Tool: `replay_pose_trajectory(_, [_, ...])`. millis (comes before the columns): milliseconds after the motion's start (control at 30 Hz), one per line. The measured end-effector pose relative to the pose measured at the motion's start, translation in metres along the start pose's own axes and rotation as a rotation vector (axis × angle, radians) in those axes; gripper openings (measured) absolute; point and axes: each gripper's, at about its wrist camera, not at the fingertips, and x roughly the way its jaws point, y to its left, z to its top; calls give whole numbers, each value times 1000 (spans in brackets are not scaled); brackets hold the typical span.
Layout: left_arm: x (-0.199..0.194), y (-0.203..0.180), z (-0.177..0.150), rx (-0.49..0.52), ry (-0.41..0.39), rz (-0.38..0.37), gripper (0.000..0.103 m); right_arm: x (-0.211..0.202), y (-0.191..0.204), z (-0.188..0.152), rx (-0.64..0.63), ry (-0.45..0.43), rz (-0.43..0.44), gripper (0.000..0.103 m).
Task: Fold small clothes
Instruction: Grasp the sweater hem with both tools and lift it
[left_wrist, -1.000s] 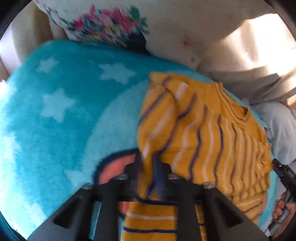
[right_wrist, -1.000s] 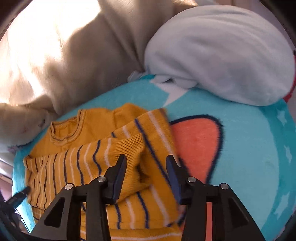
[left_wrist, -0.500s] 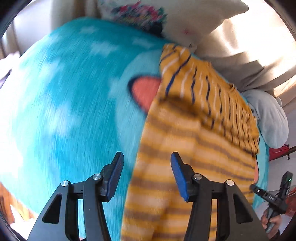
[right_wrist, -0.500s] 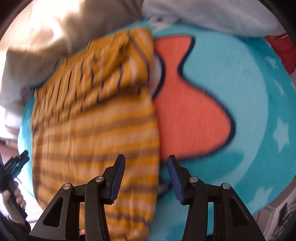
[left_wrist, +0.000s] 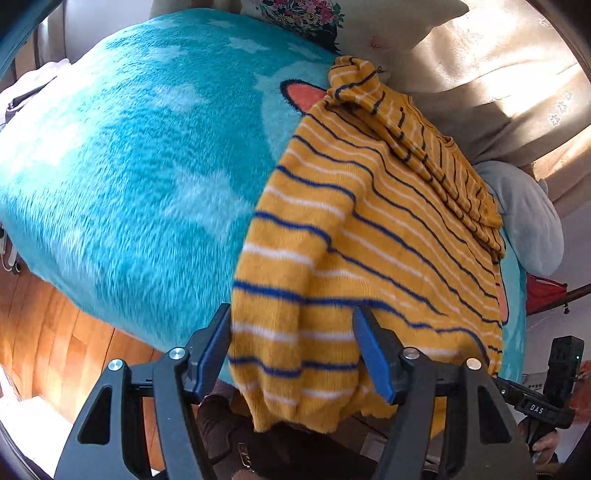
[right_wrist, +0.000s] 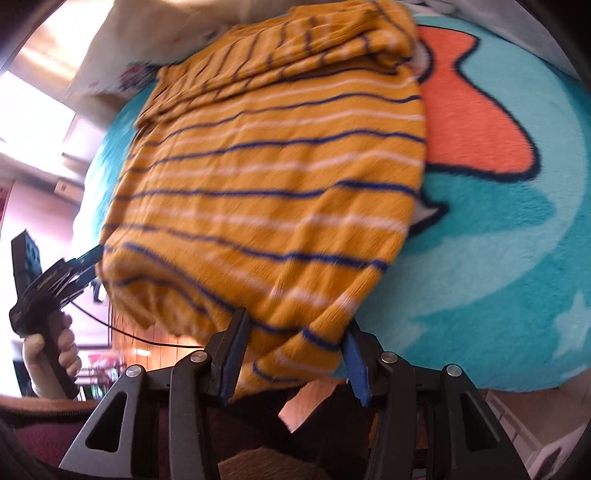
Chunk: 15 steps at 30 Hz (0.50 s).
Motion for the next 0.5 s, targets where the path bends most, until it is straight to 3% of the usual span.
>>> replay_pose_trajectory(300, [10, 18, -31, -151, 49, -89, 67, 6, 0, -8, -47, 71, 103, 54])
replay_pose_trajectory(500, [18, 21, -34, -188, 63, -135, 69, 28, -1, -19, 2, 151, 230, 55])
